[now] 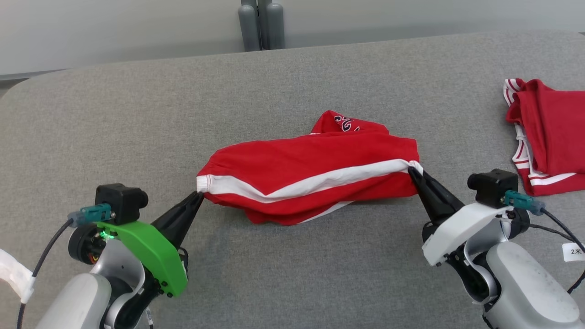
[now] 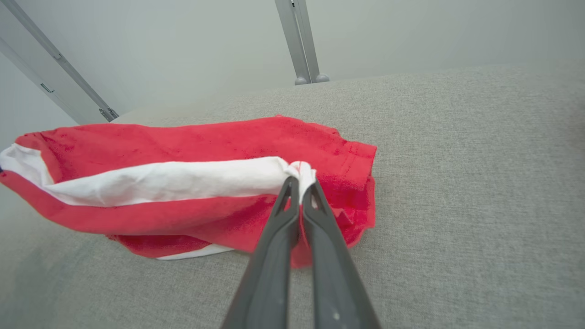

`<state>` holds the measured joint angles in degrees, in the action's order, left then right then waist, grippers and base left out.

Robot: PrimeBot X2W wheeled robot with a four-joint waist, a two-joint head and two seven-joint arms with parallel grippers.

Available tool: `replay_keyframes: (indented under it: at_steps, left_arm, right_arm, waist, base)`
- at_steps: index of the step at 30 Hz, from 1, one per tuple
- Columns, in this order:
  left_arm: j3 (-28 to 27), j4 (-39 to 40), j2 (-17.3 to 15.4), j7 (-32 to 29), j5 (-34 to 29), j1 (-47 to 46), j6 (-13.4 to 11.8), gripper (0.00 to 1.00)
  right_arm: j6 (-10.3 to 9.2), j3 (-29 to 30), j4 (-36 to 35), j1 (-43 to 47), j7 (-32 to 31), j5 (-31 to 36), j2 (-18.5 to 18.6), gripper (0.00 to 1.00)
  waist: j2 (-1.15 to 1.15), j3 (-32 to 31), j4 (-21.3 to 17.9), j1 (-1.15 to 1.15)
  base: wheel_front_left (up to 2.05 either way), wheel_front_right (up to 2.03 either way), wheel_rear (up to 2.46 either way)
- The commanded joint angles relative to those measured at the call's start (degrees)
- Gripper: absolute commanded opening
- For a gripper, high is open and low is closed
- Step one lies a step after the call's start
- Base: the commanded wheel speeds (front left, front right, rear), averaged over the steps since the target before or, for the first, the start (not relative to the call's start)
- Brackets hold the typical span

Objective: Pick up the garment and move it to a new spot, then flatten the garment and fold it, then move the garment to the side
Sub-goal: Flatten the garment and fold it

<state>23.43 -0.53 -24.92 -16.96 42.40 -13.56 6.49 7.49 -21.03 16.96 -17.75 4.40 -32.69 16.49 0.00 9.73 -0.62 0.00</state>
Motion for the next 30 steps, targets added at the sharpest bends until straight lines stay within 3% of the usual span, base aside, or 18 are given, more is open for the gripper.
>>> replay_keyframes:
  at_steps: [1,8,16,24,30]
  left_arm:
    - [-0.14,0.54,-0.72,0.08,0.32,-1.44,0.1,0.0]
    - [0.85,-1.05,-1.02,-1.42,1.81,-15.53,0.93,0.0]
    - [4.77,-10.2,-0.06,-3.74,7.03,-38.77,1.03,0.0]
    - [6.65,-21.79,0.96,1.68,9.72,-61.11,1.05,0.0]
    - [9.23,-27.59,1.77,5.72,11.14,-73.26,1.05,0.0]
  right_arm:
    - [0.01,0.52,-1.01,-0.63,0.8,-0.51,0.5,0.0]
    - [0.01,0.28,-3.44,-10.02,0.61,-3.8,1.52,0.0]
    - [0.02,-3.38,1.64,-32.9,1.02,-11.01,3.84,0.0]
    - [0.02,-7.34,10.73,-55.95,5.46,-14.82,5.24,0.0]
    - [0.02,-7.77,16.03,-69.19,9.35,-15.29,5.92,0.0]
  waist:
    - [0.0,0.71,-0.01,0.0]
    - [0.0,6.66,-0.13,0.0]
    - [0.0,16.66,-0.72,0.0]
    - [0.0,23.23,-0.73,0.0]
    - [0.0,24.24,-0.42,0.0]
  base:
    - [0.0,0.0,0.0]
    - [0.0,0.0,0.0]
    - [0.0,0.0,0.0]
    - [0.0,0.0,0.0]
    - [0.0,0.0,0.0]
